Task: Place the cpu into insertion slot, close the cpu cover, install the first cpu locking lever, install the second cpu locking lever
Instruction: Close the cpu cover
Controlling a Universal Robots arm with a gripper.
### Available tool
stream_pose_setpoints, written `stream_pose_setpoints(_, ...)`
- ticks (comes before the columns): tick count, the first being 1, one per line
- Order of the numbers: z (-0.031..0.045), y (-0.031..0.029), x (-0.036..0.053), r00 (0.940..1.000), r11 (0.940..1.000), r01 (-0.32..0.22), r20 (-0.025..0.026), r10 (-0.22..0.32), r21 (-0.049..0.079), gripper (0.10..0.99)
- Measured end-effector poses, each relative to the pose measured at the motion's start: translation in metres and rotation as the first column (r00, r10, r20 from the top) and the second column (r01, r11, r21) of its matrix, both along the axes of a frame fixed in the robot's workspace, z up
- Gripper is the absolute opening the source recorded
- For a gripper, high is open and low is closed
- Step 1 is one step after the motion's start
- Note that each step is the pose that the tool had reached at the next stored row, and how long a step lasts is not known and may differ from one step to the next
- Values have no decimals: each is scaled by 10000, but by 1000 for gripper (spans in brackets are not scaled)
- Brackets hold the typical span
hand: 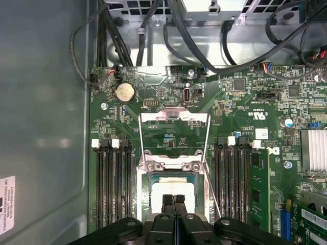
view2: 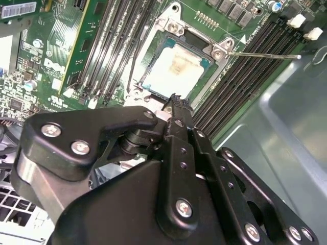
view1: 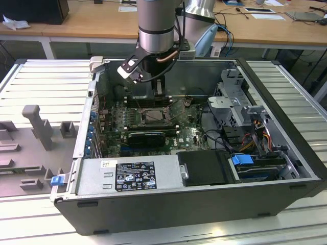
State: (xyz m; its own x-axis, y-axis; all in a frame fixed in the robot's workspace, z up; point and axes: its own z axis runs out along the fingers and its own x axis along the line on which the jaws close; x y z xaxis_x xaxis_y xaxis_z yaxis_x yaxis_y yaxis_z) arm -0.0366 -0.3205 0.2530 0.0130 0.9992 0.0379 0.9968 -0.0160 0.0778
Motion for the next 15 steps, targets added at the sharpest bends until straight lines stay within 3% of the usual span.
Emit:
stream_pose_setpoints(6,40,0,9,10000,10000,0,0,0,-1,106)
stream_pose_setpoints(10,114,1,14,10000,10000,0,-1,0,0,106)
stream_pose_setpoints(12,116,1,39,10000,10000,0,0,0,1,106)
stream_pose_setpoints(15,116,1,171,10000,10000,0,0,0,0,106)
